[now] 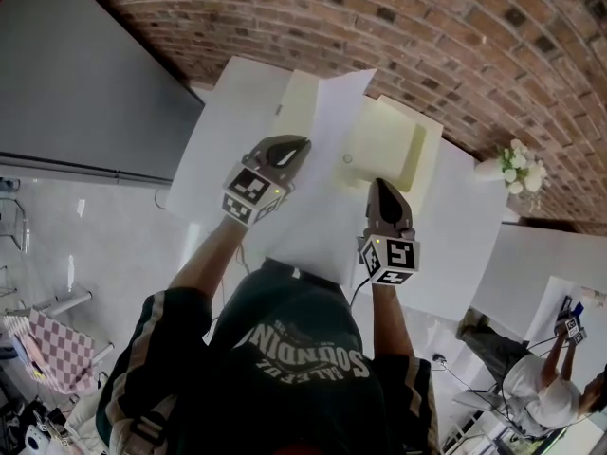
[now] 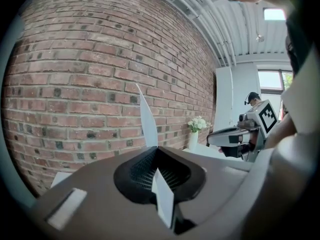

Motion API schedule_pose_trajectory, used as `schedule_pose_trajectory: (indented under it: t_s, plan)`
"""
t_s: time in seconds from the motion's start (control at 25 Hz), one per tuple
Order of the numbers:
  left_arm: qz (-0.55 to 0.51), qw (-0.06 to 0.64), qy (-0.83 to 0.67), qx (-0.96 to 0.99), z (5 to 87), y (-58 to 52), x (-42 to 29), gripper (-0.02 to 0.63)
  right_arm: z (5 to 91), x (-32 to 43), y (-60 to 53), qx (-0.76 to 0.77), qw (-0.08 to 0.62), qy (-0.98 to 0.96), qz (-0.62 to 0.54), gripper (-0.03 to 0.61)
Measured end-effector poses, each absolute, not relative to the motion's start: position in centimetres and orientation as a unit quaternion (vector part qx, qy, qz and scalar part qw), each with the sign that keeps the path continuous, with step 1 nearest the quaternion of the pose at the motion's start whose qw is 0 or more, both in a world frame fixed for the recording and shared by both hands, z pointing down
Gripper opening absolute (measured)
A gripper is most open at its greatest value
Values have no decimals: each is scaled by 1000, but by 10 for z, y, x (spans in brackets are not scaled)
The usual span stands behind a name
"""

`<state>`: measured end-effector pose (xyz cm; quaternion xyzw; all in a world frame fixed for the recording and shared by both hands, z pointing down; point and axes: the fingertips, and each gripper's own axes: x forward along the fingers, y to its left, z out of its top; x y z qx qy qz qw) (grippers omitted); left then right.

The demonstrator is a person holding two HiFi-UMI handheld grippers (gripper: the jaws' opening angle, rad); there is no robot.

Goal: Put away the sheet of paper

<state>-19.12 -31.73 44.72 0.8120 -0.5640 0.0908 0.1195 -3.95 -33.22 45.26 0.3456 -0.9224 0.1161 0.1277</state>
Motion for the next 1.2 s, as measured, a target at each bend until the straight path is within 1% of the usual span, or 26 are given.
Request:
schedule_pose_trajectory:
  t_s: [0.36,0.96,1.2]
  plan:
    - [84,147,-548,819,470,-341,-179,11,470,-36,-344,349,141,-917,130,0]
    - [86,235,-530,811,551,-377,-174,11,502,-21,-351,366,172,-901,156,0]
    - [99,248,-528,806,575,-386,-176,11,517,-16,-352,367,185,-896,168,0]
